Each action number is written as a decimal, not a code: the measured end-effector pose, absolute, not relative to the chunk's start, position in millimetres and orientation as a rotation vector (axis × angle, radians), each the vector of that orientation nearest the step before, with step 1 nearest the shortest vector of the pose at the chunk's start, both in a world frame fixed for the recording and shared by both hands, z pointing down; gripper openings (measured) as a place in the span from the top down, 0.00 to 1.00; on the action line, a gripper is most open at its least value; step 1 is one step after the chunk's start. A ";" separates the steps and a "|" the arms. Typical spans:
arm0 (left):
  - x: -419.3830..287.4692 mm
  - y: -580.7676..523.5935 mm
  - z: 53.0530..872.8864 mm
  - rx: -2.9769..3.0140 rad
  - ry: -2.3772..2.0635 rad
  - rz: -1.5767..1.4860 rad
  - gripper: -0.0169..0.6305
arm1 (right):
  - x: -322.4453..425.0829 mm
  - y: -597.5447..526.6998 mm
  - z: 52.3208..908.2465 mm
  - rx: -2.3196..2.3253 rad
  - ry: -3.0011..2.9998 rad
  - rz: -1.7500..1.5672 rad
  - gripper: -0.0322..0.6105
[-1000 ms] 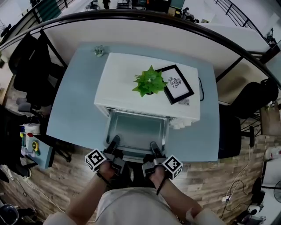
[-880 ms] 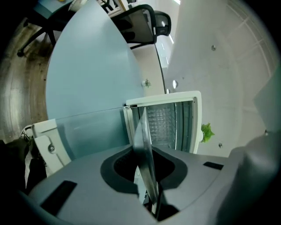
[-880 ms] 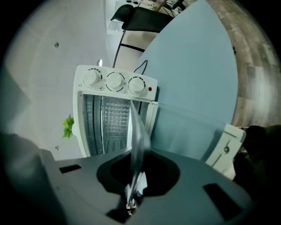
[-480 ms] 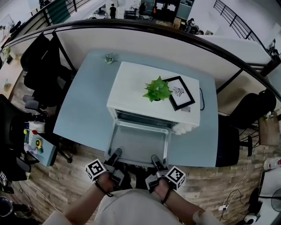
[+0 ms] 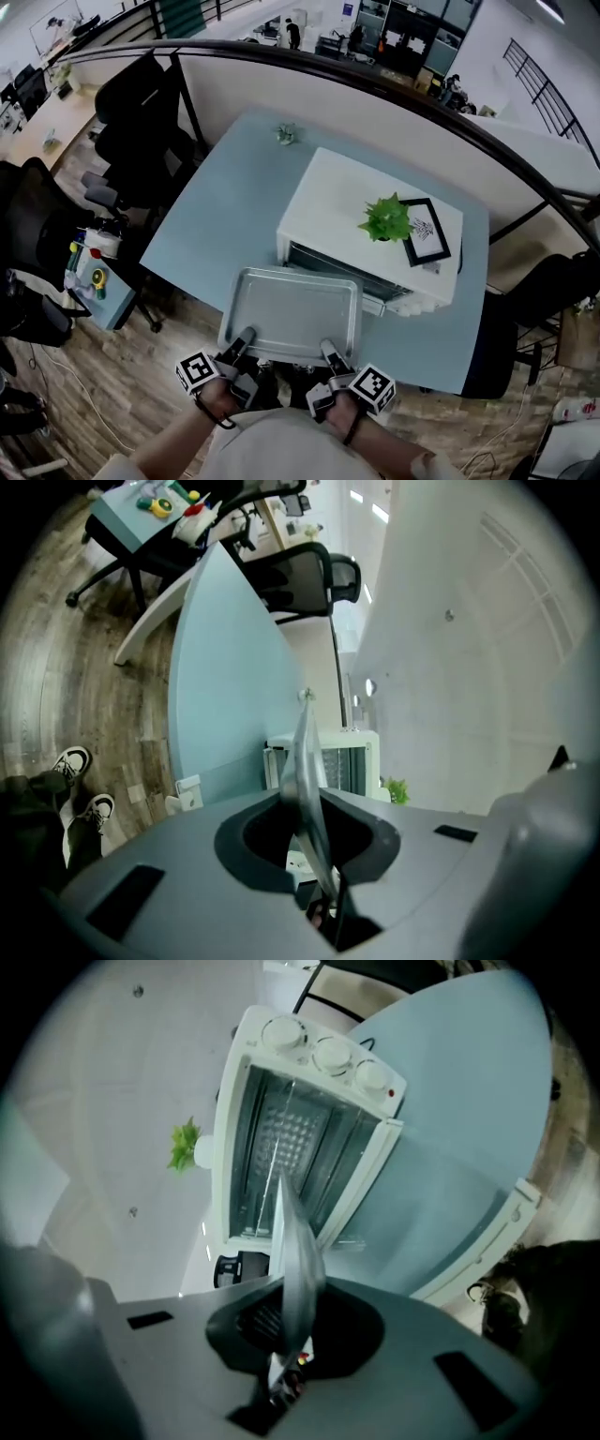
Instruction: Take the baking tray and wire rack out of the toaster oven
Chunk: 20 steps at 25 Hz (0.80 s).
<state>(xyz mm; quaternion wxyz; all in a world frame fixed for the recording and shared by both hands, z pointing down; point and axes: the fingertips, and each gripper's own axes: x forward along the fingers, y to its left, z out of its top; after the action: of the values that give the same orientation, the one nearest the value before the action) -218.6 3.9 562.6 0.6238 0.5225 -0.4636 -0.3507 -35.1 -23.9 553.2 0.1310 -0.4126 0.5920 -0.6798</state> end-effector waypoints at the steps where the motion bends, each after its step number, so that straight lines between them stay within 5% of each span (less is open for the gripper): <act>1: -225.8 9.3 560.5 1.193 -1.078 -0.819 0.89 | -43.2 -23.5 551.3 -1.174 1.747 -1.993 0.91; 20: -352.5 92.8 546.0 0.983 -1.421 -1.109 0.90 | -198.4 -11.3 552.0 -0.727 2.132 -2.268 0.91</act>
<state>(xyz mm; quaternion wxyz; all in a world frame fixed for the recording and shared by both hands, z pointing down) -352.5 92.8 546.0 0.5177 0.4097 -0.5919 -0.4623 -198.4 -11.3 552.0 -0.0273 -0.2273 0.6668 -0.7092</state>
